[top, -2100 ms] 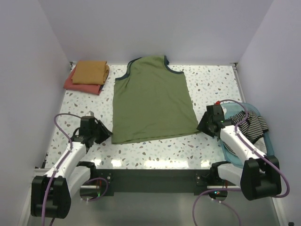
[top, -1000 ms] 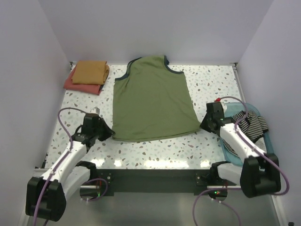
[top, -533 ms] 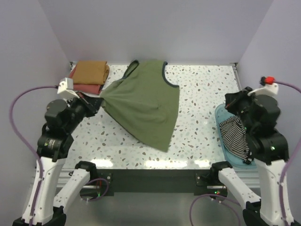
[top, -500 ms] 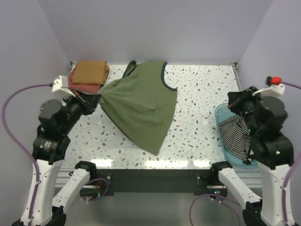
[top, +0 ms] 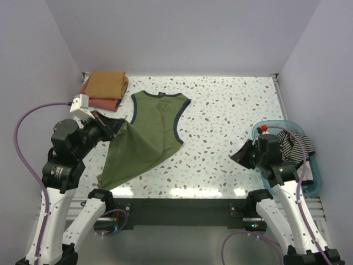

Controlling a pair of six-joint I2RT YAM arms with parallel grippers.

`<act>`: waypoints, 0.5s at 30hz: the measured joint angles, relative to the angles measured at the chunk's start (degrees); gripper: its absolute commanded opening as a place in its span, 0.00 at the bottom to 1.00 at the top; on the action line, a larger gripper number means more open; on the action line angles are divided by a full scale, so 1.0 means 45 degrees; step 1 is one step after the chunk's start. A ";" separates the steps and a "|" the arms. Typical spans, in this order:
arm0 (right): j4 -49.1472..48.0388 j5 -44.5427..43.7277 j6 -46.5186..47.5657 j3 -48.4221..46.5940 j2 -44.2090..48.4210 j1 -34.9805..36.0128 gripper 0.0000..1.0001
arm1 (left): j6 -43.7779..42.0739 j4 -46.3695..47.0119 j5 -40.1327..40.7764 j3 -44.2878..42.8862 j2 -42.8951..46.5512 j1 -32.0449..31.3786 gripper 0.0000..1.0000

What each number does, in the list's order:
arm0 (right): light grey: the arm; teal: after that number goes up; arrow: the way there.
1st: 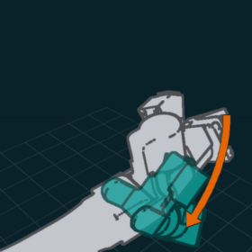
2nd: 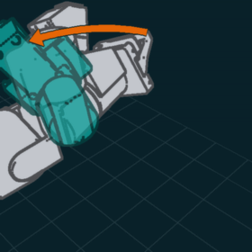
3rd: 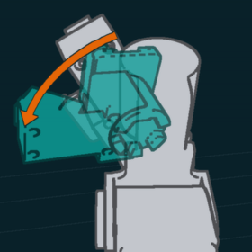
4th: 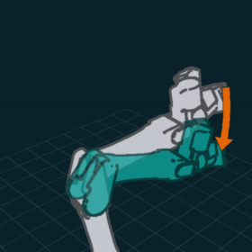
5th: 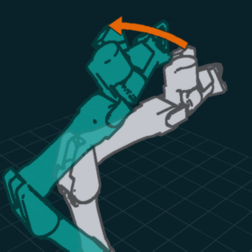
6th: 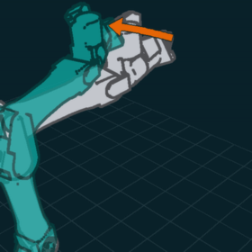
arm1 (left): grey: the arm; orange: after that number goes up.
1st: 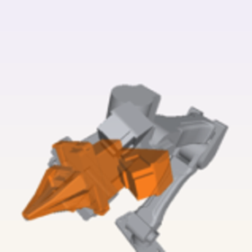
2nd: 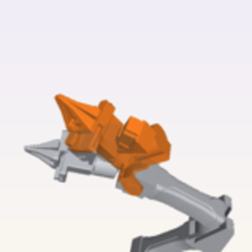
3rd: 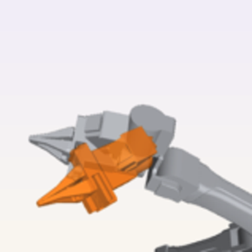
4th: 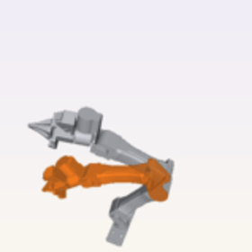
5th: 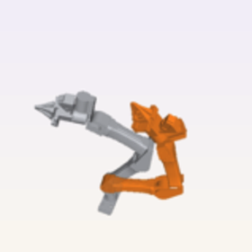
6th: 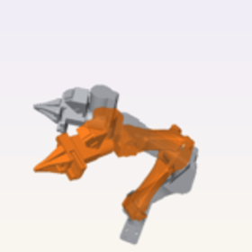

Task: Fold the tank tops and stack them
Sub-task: Flatten the tank top out

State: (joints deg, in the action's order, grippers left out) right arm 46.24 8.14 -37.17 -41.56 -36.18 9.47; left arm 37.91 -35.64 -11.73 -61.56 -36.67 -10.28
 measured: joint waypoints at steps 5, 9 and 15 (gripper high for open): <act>-0.1035 0.0971 -0.0884 0.2205 0.0816 0.0335 0.30 | 0.0102 0.0466 -0.0636 0.0311 -0.0685 0.0000 0.00; -0.3279 0.0325 -0.1875 0.3109 -0.0495 0.2807 0.45 | 0.0092 0.0748 -0.0262 0.0316 -0.1132 0.0000 0.00; -0.6217 -0.1695 -0.2939 0.2419 -0.5673 0.6407 0.50 | -0.0019 0.0753 0.1098 -0.0107 -0.1953 0.0000 0.00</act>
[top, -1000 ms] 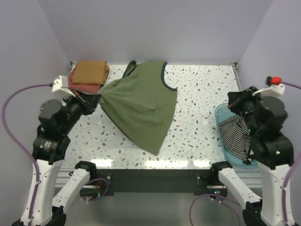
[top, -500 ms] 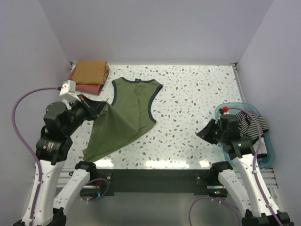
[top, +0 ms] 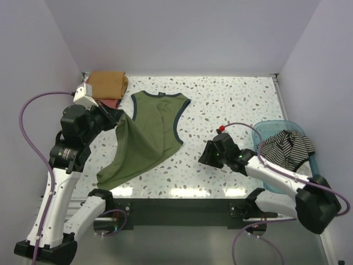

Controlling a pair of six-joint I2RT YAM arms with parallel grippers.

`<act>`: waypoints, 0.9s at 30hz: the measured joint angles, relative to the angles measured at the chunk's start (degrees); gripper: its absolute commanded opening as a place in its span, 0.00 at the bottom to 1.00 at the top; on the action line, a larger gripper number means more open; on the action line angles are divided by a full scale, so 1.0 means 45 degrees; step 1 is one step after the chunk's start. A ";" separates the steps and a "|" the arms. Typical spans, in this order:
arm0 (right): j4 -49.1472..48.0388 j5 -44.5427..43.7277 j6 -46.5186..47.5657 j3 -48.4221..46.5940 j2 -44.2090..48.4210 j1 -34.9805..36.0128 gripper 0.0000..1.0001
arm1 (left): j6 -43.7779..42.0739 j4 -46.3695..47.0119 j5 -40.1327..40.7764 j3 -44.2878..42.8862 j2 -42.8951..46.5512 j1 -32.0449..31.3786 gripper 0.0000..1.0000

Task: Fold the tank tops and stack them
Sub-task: Flatten the tank top out

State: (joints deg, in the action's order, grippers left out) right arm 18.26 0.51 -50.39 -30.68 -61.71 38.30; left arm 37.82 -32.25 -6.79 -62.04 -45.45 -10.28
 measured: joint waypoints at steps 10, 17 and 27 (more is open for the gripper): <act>-0.2919 -0.1661 -0.0510 -0.3643 -0.5537 0.0777 0.52 | -0.0471 0.0010 0.1360 -0.1122 -0.1190 0.0000 0.00; -0.3371 -0.1904 -0.0661 -0.5139 -0.8247 0.1001 0.44 | -0.0792 0.0010 0.1715 -0.1418 -0.1807 0.0000 0.00; -0.2628 -0.1559 -0.0427 -0.6115 -0.9224 -0.0126 0.00 | -0.1039 0.0102 0.1802 -0.1593 -0.2001 0.0005 0.00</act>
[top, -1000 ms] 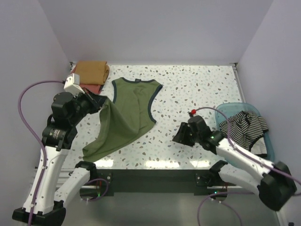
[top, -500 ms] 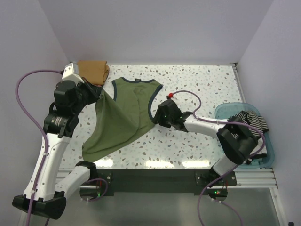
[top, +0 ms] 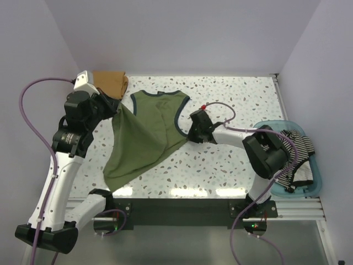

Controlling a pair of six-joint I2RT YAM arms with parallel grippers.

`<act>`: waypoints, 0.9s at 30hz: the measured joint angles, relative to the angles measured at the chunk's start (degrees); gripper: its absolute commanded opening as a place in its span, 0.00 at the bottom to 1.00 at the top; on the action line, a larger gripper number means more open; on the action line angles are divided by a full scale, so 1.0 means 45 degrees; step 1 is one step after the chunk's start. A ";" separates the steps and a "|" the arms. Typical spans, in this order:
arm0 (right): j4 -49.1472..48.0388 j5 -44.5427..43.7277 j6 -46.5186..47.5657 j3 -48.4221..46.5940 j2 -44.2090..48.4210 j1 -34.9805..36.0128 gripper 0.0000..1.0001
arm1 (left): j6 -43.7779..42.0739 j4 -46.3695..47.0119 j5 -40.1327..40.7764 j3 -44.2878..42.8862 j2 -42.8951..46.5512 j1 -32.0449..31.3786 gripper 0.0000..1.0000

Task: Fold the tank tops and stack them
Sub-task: Flatten the tank top out

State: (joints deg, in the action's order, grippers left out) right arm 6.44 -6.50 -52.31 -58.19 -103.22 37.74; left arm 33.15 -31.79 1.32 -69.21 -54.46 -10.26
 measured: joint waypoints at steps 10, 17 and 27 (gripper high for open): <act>0.3322 -0.0053 0.2268 -0.5960 -0.2278 -0.6008 0.00 | 0.0185 0.1433 -0.0345 0.2807 0.0141 0.0000 0.00; 0.5251 -0.0651 0.3716 -1.1336 -0.5153 -0.6037 0.57 | 0.0797 0.2433 0.0330 0.5401 -0.0947 0.0097 0.00; 0.5634 -0.0811 0.4245 -0.4663 -0.0282 -0.5246 0.56 | 0.1161 0.3007 0.0665 0.6781 -0.0913 0.0695 0.00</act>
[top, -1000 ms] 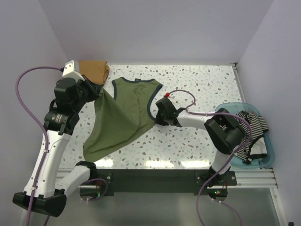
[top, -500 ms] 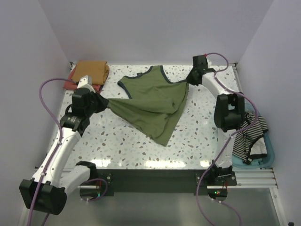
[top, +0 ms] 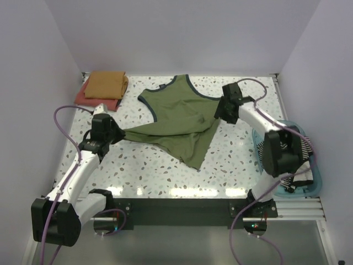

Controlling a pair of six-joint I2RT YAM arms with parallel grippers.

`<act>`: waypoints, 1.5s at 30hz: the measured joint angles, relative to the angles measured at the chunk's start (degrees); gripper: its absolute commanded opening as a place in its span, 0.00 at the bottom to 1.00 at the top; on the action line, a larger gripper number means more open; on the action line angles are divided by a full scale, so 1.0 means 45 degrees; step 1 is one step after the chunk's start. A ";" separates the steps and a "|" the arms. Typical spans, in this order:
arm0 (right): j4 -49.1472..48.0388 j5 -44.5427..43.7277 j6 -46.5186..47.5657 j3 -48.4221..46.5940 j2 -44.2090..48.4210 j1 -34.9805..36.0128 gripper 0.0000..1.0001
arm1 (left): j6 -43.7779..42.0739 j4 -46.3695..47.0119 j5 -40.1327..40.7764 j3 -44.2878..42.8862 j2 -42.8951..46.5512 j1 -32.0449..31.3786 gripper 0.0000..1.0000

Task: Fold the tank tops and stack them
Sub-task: Flatten the tank top out

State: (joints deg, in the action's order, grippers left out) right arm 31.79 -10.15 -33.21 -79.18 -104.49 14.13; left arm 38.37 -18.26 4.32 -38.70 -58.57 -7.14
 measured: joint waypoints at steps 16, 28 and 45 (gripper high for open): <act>-0.0495 0.0019 -0.4449 0.9180 0.7378 0.6334 0.50 | -0.0010 0.0146 -0.0068 0.0053 0.0359 0.0015 0.00; -0.1826 -0.0121 -0.6407 0.9792 0.7198 0.6985 0.53 | -0.0015 0.0233 -0.0248 0.0053 0.0427 0.0029 0.00; -0.3264 -0.0209 -0.6951 0.9515 0.5518 0.7805 0.31 | -0.0044 0.0350 -0.0578 0.0058 0.0423 0.0063 0.00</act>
State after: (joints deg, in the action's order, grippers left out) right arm 17.10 -11.09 -64.49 -36.36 -79.66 49.25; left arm 38.17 -16.69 1.72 -38.44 -56.66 -6.85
